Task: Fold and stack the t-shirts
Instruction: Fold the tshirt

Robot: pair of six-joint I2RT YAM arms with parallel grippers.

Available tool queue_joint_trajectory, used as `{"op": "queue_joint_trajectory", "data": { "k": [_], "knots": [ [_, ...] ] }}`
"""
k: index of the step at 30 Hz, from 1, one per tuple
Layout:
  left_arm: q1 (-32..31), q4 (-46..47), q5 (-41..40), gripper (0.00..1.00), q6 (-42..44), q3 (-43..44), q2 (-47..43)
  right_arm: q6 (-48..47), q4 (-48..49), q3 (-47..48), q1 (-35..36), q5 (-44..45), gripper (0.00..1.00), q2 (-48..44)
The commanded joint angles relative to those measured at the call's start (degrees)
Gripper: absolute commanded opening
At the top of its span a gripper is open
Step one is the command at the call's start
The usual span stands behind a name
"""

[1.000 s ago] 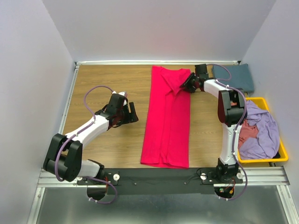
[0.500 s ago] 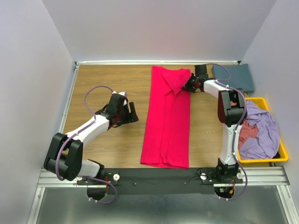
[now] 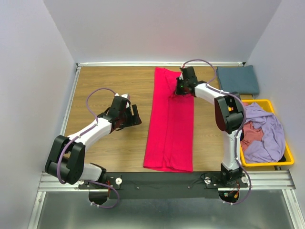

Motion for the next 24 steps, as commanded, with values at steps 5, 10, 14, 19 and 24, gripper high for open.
{"op": "queue_joint_trajectory", "data": {
  "k": [5, 10, 14, 19, 24],
  "knots": [
    [0.33, 1.57, 1.27, 0.80, 0.34, -1.43, 1.08, -16.51, 0.37, 1.34, 7.01, 3.88, 0.08, -0.92],
    [0.33, 1.65, 1.36, 0.79, 0.60, -1.52, 1.17, -19.59, 0.11, 1.70, 9.73, 1.16, 0.33, -0.48],
    [0.42, 1.92, 1.54, 0.80, 0.78, -1.78, 1.26, -21.88, -1.29, 2.57, 10.53, -0.34, 0.47, -0.04],
    [0.42, 2.00, 1.71, 0.80, 0.95, -1.96, 0.91, -16.53, -1.21, 3.63, 9.83, 2.55, 0.51, -1.18],
    [0.33, 2.18, 1.63, 0.80, 1.04, -2.66, -0.15, -10.20, -0.94, 6.44, 6.58, -2.53, 0.62, -2.58]
  ]
}}
